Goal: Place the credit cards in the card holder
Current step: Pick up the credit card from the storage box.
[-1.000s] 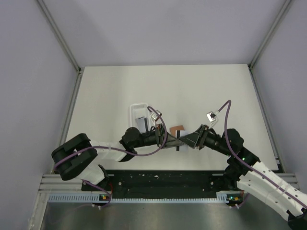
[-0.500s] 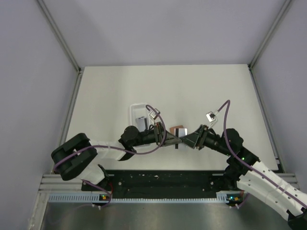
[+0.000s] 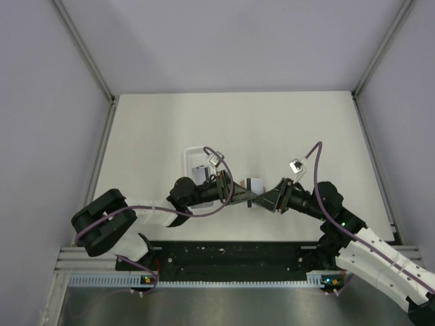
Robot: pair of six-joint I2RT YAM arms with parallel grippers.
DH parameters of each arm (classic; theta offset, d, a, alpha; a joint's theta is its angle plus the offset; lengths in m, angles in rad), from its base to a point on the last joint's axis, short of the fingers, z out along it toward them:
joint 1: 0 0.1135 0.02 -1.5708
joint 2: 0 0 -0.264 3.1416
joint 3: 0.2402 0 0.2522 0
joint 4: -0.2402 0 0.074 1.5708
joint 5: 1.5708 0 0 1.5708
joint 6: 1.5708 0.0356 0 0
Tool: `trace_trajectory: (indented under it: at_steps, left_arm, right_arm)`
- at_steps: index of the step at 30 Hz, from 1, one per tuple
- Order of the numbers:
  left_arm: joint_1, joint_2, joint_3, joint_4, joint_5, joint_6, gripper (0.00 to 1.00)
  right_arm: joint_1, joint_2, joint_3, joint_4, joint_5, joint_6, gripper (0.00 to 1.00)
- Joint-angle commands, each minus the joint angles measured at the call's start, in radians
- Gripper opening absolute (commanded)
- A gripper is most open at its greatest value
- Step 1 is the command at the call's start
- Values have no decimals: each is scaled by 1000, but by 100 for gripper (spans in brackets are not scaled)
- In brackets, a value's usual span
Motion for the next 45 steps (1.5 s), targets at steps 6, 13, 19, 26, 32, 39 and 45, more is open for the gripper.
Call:
trace_trajectory:
  at_steps: [6,13,19,26,32,39,45]
  left_arm:
    - [-21,1,43,96,16,-14,27]
    - [-31,47,41,190,30,-60,28]
    - [-38,59,38,228,33,-86,29]
    - [-38,41,27,242,33,-92,32]
    - [-38,29,18,247,21,-95,32]
    - [-38,19,10,255,11,-100,32]
    - [-33,6,1,259,7,-98,32]
  right_arm:
    - [1,10,4,41,18,-17,48]
    - [1,9,3,52,27,-19,49]
    - [1,4,-5,53,33,-21,46]
    - [1,-19,-3,16,50,-31,39]
    - [1,-45,-5,-14,56,-36,38]
    - [1,-50,-8,-42,56,-37,36]
    - [1,-54,-9,-51,58,-40,36]
